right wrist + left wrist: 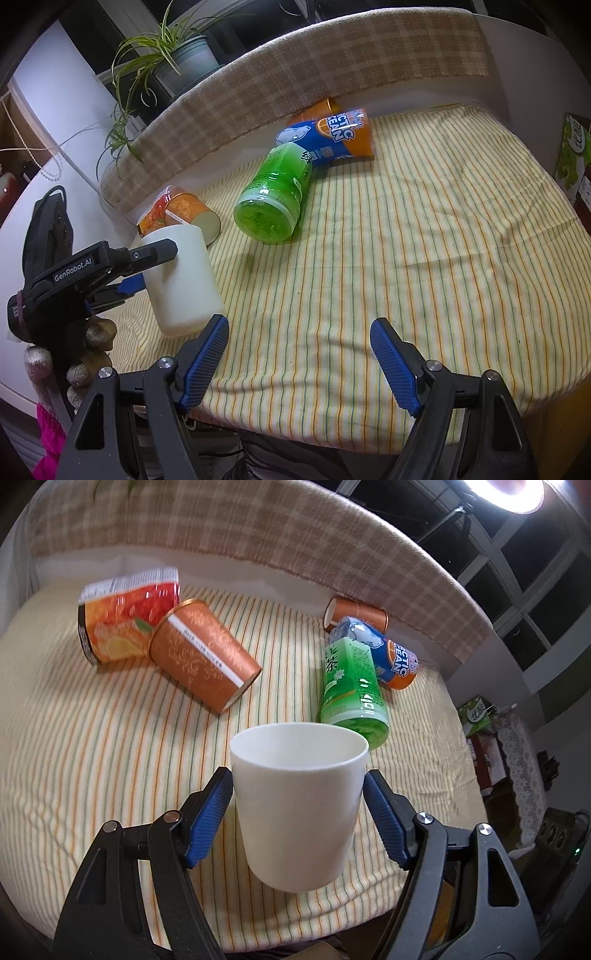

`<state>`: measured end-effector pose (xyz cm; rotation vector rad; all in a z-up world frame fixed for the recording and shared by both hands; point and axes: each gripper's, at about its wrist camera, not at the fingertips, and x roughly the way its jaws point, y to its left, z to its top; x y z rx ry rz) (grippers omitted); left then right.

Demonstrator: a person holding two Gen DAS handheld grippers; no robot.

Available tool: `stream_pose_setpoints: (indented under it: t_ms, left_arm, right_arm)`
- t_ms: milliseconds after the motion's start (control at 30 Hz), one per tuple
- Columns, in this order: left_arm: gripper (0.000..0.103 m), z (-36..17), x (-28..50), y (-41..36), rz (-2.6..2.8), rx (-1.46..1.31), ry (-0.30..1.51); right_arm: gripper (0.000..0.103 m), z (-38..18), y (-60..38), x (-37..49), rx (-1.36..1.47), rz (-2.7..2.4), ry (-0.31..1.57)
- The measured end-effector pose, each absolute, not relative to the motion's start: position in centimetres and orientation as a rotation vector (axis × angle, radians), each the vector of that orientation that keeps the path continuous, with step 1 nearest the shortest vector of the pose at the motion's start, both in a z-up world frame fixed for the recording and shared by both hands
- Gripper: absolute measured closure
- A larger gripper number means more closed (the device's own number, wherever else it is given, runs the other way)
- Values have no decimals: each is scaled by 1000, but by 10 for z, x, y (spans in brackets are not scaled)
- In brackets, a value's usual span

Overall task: Flip cup upright
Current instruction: 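Rotate the held white cup with the left gripper until its rim faces up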

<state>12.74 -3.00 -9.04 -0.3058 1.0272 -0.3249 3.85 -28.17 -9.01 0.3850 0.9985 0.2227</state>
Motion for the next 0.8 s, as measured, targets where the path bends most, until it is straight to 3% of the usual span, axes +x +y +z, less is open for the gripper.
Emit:
stream_pose_setpoints:
  t_ms: [800]
  left_arm:
    - [29, -83, 118, -52, -251, -88, 896]
  right_arm:
    - [22, -90, -285, 40, 368, 205, 990]
